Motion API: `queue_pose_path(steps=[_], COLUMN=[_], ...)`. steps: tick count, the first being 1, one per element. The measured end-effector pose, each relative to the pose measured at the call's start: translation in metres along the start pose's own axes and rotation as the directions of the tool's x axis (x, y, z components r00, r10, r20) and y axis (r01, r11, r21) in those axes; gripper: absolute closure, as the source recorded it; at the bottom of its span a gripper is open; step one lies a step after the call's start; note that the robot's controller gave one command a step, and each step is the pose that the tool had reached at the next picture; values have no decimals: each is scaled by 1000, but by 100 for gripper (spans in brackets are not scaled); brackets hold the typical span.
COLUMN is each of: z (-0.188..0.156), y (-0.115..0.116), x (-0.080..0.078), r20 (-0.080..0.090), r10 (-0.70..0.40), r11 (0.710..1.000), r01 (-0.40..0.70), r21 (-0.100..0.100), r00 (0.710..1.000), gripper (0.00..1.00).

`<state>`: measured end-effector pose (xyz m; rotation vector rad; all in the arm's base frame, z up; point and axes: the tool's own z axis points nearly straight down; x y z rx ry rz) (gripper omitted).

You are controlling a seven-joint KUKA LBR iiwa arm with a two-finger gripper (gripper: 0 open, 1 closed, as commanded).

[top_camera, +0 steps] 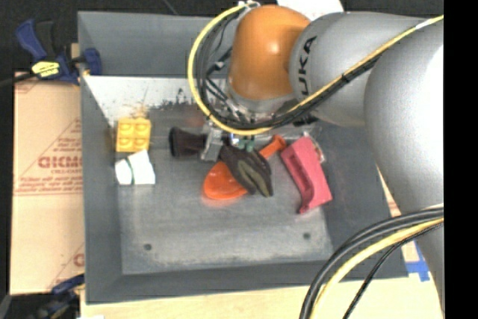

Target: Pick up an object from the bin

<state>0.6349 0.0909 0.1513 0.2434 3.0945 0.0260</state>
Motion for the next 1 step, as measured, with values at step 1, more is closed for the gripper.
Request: queue_pose_path(steps=[1], z=[-13], y=[0], x=[-1], r20=[4], r10=[1], r11=[1000], r01=[-1], r21=[-2], r00=[1000], gripper=[100])
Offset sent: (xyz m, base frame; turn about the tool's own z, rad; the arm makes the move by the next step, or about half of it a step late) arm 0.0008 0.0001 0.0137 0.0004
